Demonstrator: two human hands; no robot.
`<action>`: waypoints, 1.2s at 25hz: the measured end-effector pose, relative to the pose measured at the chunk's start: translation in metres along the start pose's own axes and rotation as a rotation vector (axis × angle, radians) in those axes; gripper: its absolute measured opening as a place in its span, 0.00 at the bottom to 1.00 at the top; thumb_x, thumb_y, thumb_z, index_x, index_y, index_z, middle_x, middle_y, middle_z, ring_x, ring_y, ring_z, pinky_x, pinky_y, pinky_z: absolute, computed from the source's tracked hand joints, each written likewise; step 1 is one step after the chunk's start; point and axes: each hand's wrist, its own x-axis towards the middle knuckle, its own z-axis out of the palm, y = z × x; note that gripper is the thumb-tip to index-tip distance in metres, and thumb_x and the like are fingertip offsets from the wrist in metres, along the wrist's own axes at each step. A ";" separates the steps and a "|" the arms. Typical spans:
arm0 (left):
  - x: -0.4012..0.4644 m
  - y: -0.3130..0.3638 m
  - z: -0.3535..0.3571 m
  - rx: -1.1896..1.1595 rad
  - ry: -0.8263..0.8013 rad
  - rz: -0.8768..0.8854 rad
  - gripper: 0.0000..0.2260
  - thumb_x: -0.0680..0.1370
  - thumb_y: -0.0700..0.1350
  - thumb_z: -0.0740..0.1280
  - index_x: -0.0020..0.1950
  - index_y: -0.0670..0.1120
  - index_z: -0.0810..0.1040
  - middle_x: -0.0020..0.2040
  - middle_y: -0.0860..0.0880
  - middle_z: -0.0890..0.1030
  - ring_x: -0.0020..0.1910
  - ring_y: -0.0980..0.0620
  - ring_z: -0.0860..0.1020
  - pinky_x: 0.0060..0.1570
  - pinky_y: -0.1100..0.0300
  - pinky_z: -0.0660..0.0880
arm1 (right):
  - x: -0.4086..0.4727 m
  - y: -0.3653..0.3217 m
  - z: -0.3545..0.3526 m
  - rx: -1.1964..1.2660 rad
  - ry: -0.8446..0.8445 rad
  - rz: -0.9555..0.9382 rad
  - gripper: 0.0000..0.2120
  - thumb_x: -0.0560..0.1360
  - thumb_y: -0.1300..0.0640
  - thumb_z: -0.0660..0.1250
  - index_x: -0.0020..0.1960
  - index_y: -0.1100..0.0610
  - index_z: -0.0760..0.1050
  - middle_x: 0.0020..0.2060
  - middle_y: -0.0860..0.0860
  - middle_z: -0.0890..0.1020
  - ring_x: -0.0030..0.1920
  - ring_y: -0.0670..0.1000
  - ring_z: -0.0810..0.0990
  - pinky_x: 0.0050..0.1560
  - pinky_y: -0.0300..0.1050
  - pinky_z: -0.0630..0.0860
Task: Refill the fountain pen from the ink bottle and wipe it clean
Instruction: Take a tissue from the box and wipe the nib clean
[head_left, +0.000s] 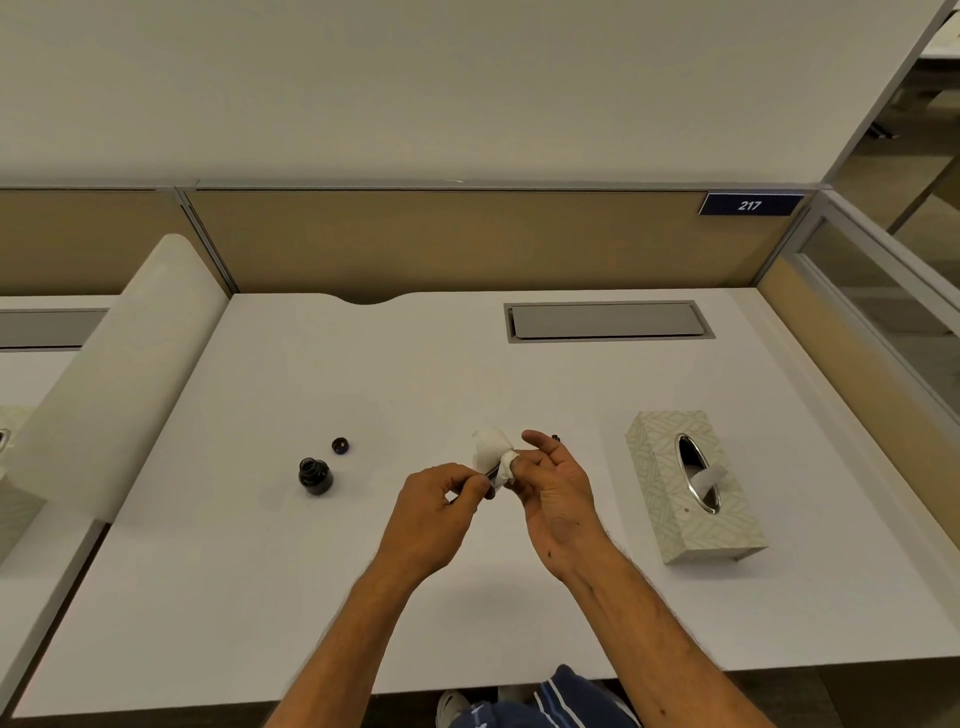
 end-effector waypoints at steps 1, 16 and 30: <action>0.000 0.001 -0.001 -0.005 0.012 0.001 0.10 0.79 0.47 0.65 0.43 0.51 0.85 0.38 0.58 0.80 0.39 0.59 0.78 0.38 0.72 0.67 | 0.001 -0.003 -0.001 0.015 0.013 -0.004 0.15 0.76 0.75 0.64 0.58 0.60 0.75 0.35 0.54 0.82 0.39 0.52 0.82 0.49 0.47 0.79; 0.004 0.004 0.002 -0.110 -0.065 0.002 0.19 0.84 0.47 0.56 0.38 0.44 0.79 0.34 0.50 0.78 0.32 0.59 0.73 0.33 0.72 0.70 | -0.007 -0.012 -0.003 -0.016 -0.229 0.081 0.21 0.68 0.60 0.72 0.61 0.59 0.77 0.51 0.55 0.86 0.48 0.54 0.83 0.51 0.51 0.77; 0.008 0.001 0.004 -0.143 -0.126 -0.002 0.20 0.84 0.49 0.55 0.39 0.44 0.79 0.38 0.43 0.81 0.35 0.56 0.75 0.38 0.66 0.71 | 0.004 -0.009 -0.003 0.027 -0.158 -0.002 0.15 0.74 0.71 0.67 0.59 0.60 0.76 0.51 0.61 0.84 0.50 0.59 0.83 0.53 0.49 0.82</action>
